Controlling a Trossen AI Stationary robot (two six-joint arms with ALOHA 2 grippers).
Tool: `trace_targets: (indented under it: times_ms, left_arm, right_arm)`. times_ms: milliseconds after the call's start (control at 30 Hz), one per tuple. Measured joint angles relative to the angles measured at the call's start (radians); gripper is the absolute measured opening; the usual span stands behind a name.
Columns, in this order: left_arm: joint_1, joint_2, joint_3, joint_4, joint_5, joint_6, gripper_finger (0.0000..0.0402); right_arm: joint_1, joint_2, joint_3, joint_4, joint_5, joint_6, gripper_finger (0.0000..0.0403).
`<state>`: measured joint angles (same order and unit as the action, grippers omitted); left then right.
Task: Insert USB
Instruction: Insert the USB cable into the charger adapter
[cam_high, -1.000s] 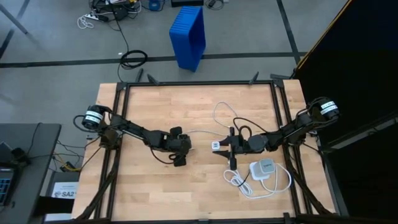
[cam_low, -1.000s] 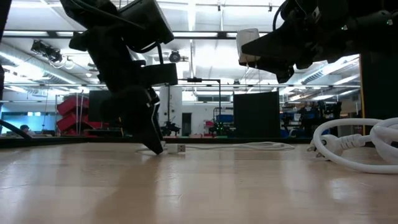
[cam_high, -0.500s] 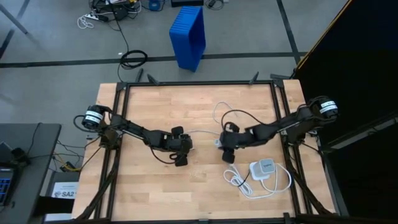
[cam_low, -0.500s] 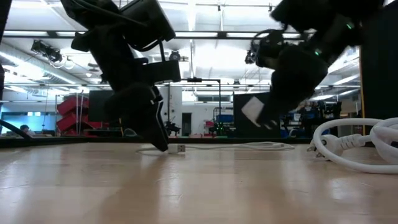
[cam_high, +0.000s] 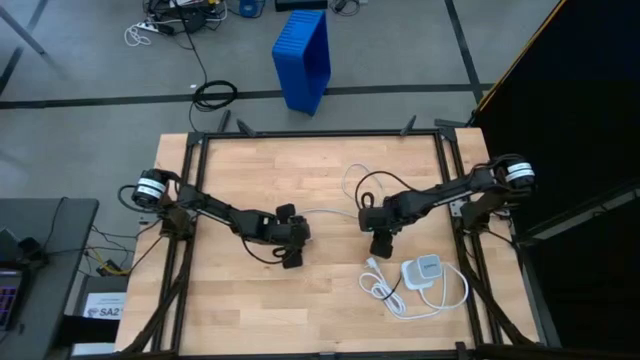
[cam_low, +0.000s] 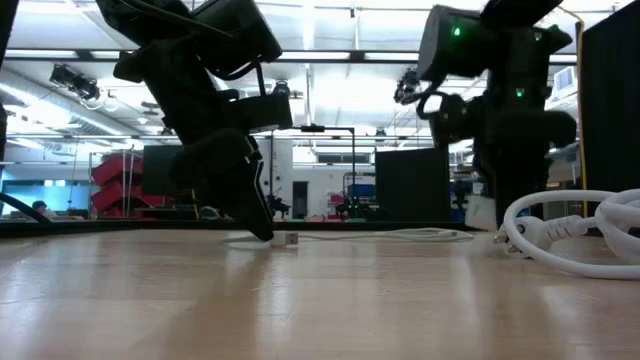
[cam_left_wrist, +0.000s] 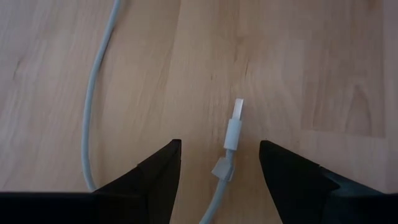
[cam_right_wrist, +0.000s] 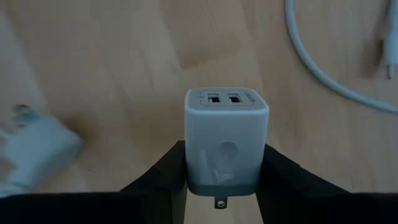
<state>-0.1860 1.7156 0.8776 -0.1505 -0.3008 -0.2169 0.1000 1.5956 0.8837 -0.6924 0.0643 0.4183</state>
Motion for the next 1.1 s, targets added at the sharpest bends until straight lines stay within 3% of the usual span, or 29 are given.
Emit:
trace_targets:
  times_ms: [233,467,600,867,1000,1100]
  left_arm:
    - [0.0,0.0,0.0,-0.002,0.0,0.003,0.0203]
    - [0.0,0.0,0.0,-0.03,0.001,0.003,0.0203]
    - [0.0,-0.001,0.001,-0.087,0.009,0.002,0.0203]
    - [0.002,-0.002,0.001,-0.103,0.013,0.026,0.0188]
    - [0.006,0.003,0.001,-0.101,0.038,0.054,0.0136]
    - [0.02,0.015,0.003,-0.099,0.082,0.053,0.0082]
  right_arm:
    - [-0.011,0.056,0.005,0.002,-0.014,-0.026,0.0112]
    - [-0.011,0.016,-0.001,-0.002,-0.007,-0.031,0.0225]
    - [-0.011,-0.027,-0.001,-0.007,-0.007,-0.019,0.0257]
    - [-0.007,-0.133,-0.001,0.062,0.021,0.008,0.0247]
    - [0.009,-0.162,0.0,0.214,0.095,0.006,0.0225]
    - [0.031,-0.158,0.0,0.364,0.088,-0.036,0.0209]
